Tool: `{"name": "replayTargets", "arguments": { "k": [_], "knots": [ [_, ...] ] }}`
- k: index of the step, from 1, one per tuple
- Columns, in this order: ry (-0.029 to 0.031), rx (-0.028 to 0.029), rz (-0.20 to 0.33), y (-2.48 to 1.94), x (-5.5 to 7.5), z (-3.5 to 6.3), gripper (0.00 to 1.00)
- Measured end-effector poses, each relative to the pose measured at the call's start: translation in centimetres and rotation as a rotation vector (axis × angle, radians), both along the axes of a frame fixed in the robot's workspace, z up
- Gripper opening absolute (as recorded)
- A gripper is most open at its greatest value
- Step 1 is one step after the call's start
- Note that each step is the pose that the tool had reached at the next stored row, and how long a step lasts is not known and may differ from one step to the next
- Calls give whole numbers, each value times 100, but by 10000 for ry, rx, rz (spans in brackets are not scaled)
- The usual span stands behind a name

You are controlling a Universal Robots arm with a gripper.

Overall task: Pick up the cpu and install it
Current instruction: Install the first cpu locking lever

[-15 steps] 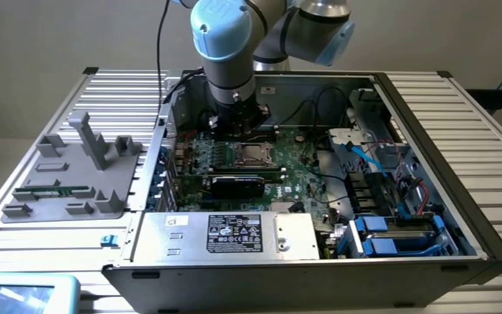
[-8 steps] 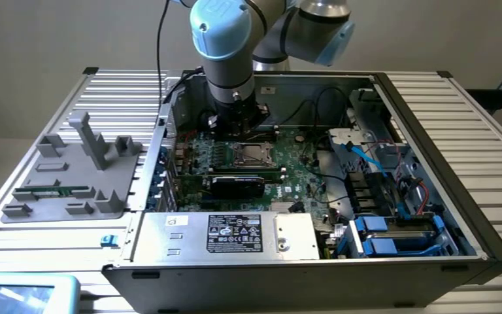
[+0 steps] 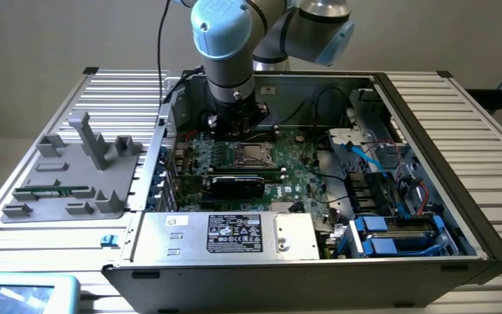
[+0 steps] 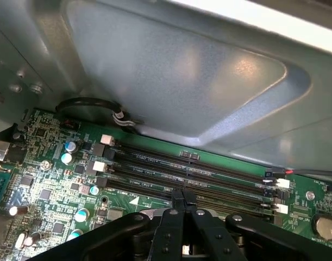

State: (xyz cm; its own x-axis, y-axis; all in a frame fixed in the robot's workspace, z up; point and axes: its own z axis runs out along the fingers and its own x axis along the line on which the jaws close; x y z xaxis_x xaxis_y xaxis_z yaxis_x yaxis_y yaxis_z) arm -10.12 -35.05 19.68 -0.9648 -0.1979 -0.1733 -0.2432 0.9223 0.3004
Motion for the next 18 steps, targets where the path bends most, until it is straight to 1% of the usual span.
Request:
{"name": "replayTargets", "arguments": {
  "k": [7, 18],
  "knots": [
    [0, -1, 6, -6, 0, 23, 9],
    [3, -2, 8, -7, 0, 2, 9]
  ]
}}
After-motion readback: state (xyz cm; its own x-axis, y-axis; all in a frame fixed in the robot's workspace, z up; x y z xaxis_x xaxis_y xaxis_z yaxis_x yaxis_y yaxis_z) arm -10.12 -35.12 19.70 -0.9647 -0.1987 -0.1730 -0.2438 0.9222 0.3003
